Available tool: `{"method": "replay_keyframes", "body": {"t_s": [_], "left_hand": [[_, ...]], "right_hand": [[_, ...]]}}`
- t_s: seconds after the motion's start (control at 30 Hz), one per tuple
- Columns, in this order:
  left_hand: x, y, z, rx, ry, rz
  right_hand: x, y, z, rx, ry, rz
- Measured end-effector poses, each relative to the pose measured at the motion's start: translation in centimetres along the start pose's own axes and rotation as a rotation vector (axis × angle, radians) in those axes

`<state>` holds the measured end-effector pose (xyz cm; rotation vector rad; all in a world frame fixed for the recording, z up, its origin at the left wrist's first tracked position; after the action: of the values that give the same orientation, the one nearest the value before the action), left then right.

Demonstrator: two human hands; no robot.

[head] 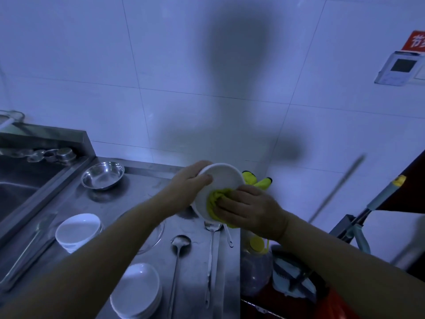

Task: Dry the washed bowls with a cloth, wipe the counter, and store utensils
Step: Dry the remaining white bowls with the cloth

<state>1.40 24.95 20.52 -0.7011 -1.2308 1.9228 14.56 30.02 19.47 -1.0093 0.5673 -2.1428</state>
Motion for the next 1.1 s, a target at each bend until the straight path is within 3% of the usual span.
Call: {"method": "replay_keyframes", "body": {"t_s": [0.1, 0.2, 0.3, 0.4, 0.5, 0.6, 0.73, 0.9, 1.1], "left_hand": [[0.6, -0.2, 0.3, 0.067, 0.126, 0.135], [0.2, 0.6, 0.4, -0.098, -0.092, 0.145], [-1.6, 1.0, -1.0, -0.325, -0.288, 0.013], [-2.0, 0.9, -0.3, -0.340, -0.375, -0.054], [-1.8, 0.8, 0.3, -0.250, -0.273, -0.106], [-2.0, 1.2, 0.5, -0.206, -0.182, -0.080], [-1.9, 0.7, 0.1, -0.206, -0.093, -0.068], [-1.0, -1.2, 0.6, -0.224, -0.095, -0.124], [-0.8, -1.1, 1.6, -0.208, -0.102, -0.150]], "right_hand": [[0.0, -0.1, -0.1, 0.025, 0.034, 0.040], [0.6, -0.6, -0.3, -0.040, 0.036, -0.197], [1.4, -0.9, -0.4, -0.044, -0.036, -0.471], [2.1, -0.3, -0.8, 0.076, -0.054, -0.550], [1.6, -0.1, -1.0, 0.196, 0.060, -0.484], [0.7, -0.9, -0.4, 0.168, 0.183, -0.355], [1.0, -2.5, 0.2, 0.109, 0.288, -0.449], [3.4, -2.8, -0.3, 0.225, 0.234, -0.693], [4.2, 0.1, -0.9, 0.310, 0.176, -0.529]]}}
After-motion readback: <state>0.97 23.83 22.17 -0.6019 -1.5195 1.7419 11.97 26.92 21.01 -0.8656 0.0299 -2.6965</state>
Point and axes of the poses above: each hand's wrist, its own x-axis towards the middle knuckle, its own z-axis out of the back of the hand, y = z × x, the point moved 7 cm from there along x, towards the middle knuckle, and after that the axes turned 11 degrees about z, right-handed, at the moved point
